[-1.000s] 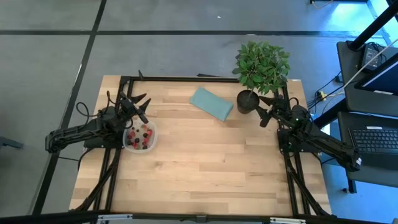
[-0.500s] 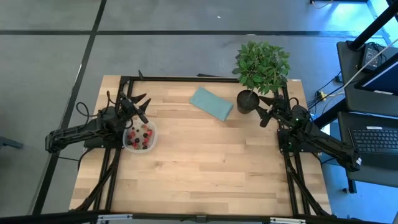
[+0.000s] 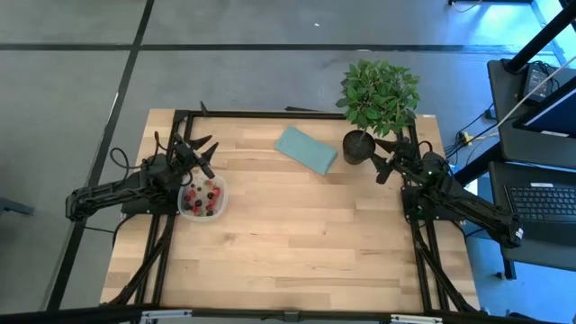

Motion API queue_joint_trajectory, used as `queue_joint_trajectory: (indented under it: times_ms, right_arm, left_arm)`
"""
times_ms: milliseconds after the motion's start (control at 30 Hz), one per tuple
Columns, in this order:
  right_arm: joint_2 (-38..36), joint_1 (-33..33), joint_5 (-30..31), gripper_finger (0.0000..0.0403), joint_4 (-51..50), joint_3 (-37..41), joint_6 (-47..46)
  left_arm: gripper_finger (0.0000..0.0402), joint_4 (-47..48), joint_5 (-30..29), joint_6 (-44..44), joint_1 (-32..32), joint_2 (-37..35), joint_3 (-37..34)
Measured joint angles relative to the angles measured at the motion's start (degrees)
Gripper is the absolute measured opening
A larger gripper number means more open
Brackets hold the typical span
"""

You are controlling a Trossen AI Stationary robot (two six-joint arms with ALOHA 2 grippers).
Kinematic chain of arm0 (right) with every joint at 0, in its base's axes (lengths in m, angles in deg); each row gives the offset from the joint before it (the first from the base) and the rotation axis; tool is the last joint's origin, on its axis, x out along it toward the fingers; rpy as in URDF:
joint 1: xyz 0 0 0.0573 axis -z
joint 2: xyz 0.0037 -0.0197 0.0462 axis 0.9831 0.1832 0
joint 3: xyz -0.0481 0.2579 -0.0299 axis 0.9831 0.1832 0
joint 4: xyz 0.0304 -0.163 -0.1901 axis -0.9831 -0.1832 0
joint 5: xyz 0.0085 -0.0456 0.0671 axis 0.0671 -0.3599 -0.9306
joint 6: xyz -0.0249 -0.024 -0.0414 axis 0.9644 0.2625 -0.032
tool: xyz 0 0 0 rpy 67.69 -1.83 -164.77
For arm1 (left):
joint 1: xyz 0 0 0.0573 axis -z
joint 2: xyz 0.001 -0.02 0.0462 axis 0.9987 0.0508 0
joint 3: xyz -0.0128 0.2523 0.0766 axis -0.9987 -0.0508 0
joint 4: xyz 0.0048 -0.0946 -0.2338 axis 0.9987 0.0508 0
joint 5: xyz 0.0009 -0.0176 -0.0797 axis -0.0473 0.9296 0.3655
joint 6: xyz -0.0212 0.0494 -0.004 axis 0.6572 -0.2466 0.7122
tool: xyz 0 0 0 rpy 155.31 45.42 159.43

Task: Pick and placing Produce into tupperware
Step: Return to Home Position

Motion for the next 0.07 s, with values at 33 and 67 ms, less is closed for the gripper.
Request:
queue_joint_trajectory:
  times_ms: [33, 67]
  right_arm:
    - [0.01, 0.01, 0.0, 0.0281, 0.0, 0.0, 0.0]
    - [0.0, 0.01, 0.0, 0.0281, 0.0, 0.0, 0.05]
  left_arm:
    - [0.0148, 0.0, 0.0, 0.0, 0.0, 0.0, 0.0]
    - [0.0148, 0.01, -0.01, 0.0, 0.0, 0.0, 0.0]
